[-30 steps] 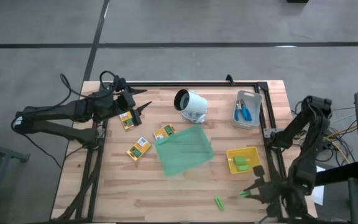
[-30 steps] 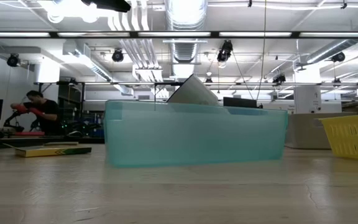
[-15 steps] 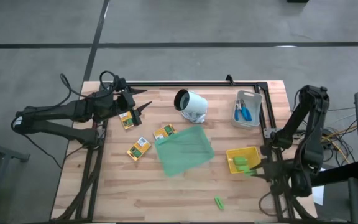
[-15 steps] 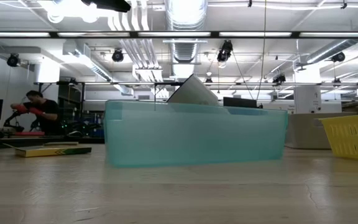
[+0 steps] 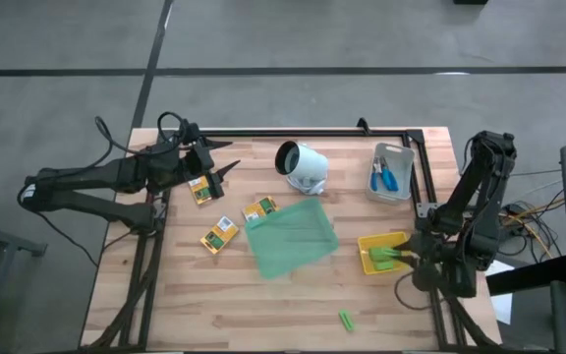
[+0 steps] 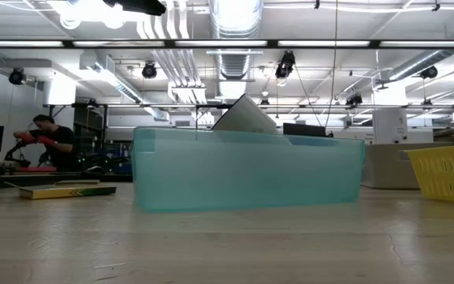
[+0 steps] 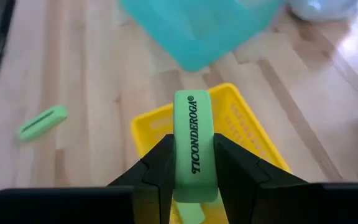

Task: Pick & Place School Supplies
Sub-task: Put the green eraser into the yellow bin

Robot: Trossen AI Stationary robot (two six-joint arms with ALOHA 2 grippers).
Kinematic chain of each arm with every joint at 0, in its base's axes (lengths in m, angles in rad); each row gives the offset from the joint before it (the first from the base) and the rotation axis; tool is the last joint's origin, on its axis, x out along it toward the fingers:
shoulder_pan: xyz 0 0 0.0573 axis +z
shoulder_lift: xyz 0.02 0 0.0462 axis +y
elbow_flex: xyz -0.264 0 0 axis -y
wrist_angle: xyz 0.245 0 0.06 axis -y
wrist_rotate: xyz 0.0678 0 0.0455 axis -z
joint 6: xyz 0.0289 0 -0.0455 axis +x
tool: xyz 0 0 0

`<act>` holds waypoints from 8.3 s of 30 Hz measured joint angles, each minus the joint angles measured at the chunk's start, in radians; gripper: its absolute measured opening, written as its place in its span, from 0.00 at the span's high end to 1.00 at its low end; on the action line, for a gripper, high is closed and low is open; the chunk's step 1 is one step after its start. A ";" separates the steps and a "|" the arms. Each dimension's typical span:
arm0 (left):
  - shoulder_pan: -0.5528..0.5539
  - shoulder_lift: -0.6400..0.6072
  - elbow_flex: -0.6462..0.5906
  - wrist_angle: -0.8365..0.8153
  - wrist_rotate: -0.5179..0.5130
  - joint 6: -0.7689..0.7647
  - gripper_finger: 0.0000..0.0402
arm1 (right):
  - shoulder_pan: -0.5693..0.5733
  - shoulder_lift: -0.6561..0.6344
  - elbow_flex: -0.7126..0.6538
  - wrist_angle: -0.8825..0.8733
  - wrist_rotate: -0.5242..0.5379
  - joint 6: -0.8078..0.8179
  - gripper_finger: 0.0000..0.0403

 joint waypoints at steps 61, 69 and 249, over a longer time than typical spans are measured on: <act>0.000 0.000 0.000 0.000 0.000 0.000 0.41 | 0.000 0.011 -0.210 0.305 0.021 0.006 0.69; 0.000 0.000 0.000 0.000 0.000 0.000 0.41 | 0.000 0.011 -0.104 0.302 0.119 -0.372 0.69; 0.000 0.000 0.000 0.000 0.000 0.000 0.41 | -0.178 0.325 0.481 -0.135 -0.121 -0.430 0.77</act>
